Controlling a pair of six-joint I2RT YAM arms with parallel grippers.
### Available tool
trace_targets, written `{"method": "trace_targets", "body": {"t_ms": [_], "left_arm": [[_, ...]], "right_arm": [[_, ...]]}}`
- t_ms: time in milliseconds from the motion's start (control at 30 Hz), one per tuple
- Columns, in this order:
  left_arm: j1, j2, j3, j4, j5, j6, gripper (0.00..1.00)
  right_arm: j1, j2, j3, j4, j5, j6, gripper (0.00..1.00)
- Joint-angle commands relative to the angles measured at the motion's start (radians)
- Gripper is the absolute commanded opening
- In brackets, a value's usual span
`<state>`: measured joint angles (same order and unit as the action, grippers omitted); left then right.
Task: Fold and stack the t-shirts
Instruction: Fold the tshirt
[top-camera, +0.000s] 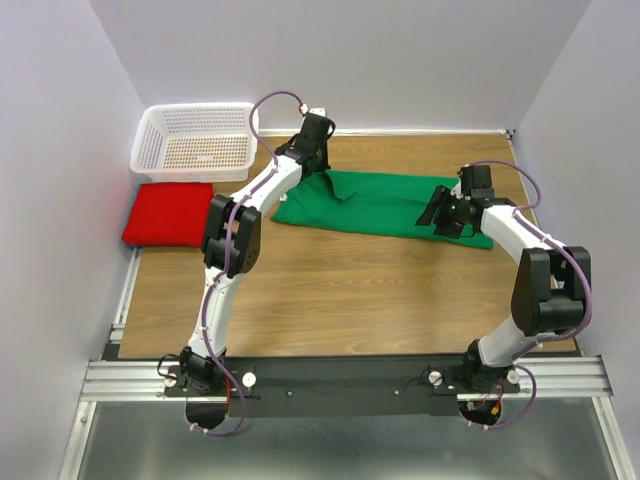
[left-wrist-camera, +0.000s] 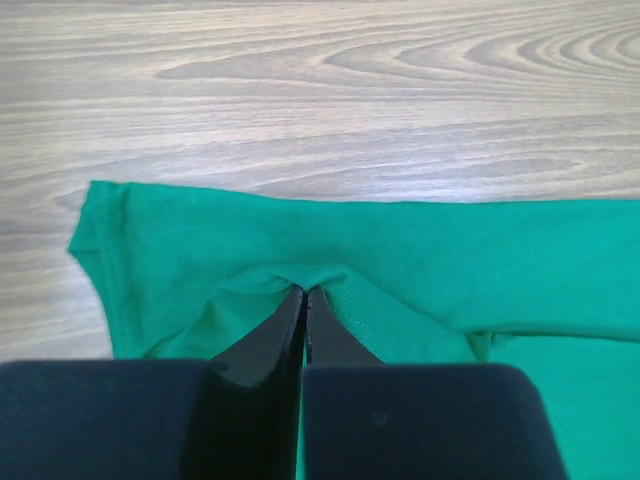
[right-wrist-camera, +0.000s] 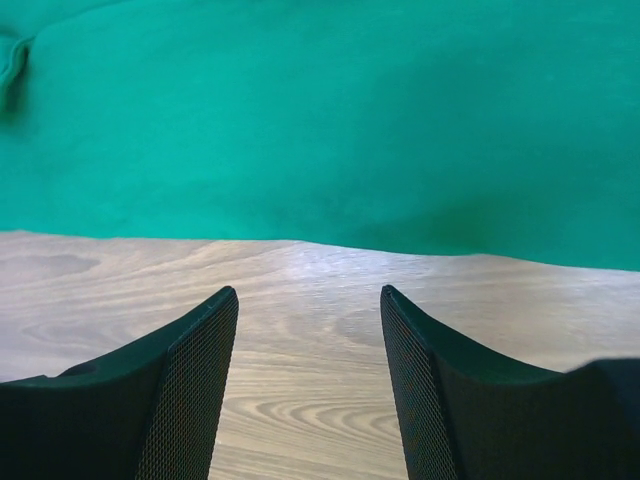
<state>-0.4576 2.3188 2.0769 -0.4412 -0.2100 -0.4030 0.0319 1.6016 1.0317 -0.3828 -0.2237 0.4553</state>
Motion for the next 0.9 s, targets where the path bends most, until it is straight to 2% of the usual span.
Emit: {"method": "trace_targets", "body": {"t_ms": [0, 33, 67, 167, 200, 333, 567, 700, 867], "left_arm": [[-0.003, -0.019, -0.032, 0.163, 0.061, 0.023, 0.26], [-0.003, -0.03, -0.032, 0.171, 0.063, 0.023, 0.36], [-0.003, -0.035, -0.034, 0.174, 0.061, 0.023, 0.53], [0.014, -0.099, -0.084, 0.176, 0.047, -0.005, 0.74], [0.025, -0.122, -0.109, 0.182, 0.057, -0.016, 0.77], [0.065, -0.271, -0.263, 0.217, 0.084, -0.039, 0.81], [0.102, -0.519, -0.601, 0.194, 0.046, -0.131, 0.76], [0.158, -0.553, -0.799, 0.226, 0.131, -0.2, 0.76], [0.195, -0.553, -0.868, 0.297, 0.204, -0.224, 0.76]], "right_arm": [[0.01, 0.021, 0.03, 0.03, -0.045, 0.008, 0.66], [0.01, 0.023, 0.028, 0.032, -0.039, 0.016, 0.66], [0.01, 0.02, 0.025, 0.032, -0.016, 0.022, 0.66], [-0.004, 0.018, 0.019, 0.032, -0.011, 0.019, 0.66], [-0.013, 0.017, 0.016, 0.035, -0.022, 0.02, 0.65], [-0.087, 0.004, -0.013, 0.054, -0.055, 0.054, 0.65], [-0.297, -0.045, -0.126, 0.211, -0.16, 0.163, 0.62], [-0.386, -0.068, -0.223, 0.367, -0.221, 0.262, 0.59], [-0.457, -0.057, -0.315, 0.534, -0.278, 0.355, 0.55]]}}
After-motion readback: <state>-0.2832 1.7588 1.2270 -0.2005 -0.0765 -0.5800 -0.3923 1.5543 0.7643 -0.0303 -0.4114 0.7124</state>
